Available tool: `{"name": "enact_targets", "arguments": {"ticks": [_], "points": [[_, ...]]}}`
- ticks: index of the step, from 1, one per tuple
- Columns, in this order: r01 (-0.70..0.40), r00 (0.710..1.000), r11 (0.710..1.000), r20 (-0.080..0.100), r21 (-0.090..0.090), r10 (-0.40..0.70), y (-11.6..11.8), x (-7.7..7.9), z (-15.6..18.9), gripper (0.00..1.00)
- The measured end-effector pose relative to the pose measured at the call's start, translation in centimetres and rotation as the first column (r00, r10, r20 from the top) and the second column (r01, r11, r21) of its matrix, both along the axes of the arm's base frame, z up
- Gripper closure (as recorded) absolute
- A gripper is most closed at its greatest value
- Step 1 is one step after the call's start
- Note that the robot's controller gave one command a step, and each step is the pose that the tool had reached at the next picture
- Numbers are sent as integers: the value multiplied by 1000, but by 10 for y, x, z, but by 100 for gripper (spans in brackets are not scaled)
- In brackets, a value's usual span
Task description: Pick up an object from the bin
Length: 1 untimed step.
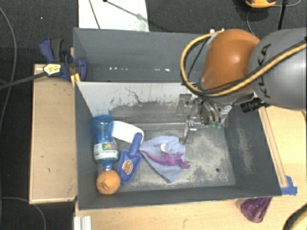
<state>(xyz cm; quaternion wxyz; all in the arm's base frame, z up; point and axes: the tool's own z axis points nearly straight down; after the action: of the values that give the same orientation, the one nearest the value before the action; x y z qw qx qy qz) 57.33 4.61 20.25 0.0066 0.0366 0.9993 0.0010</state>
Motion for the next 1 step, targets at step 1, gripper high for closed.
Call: {"name": "enact_targets", "arguments": {"ticks": [1], "points": [[-1,1000,1000,0,0,1,0,0,0,0]]}}
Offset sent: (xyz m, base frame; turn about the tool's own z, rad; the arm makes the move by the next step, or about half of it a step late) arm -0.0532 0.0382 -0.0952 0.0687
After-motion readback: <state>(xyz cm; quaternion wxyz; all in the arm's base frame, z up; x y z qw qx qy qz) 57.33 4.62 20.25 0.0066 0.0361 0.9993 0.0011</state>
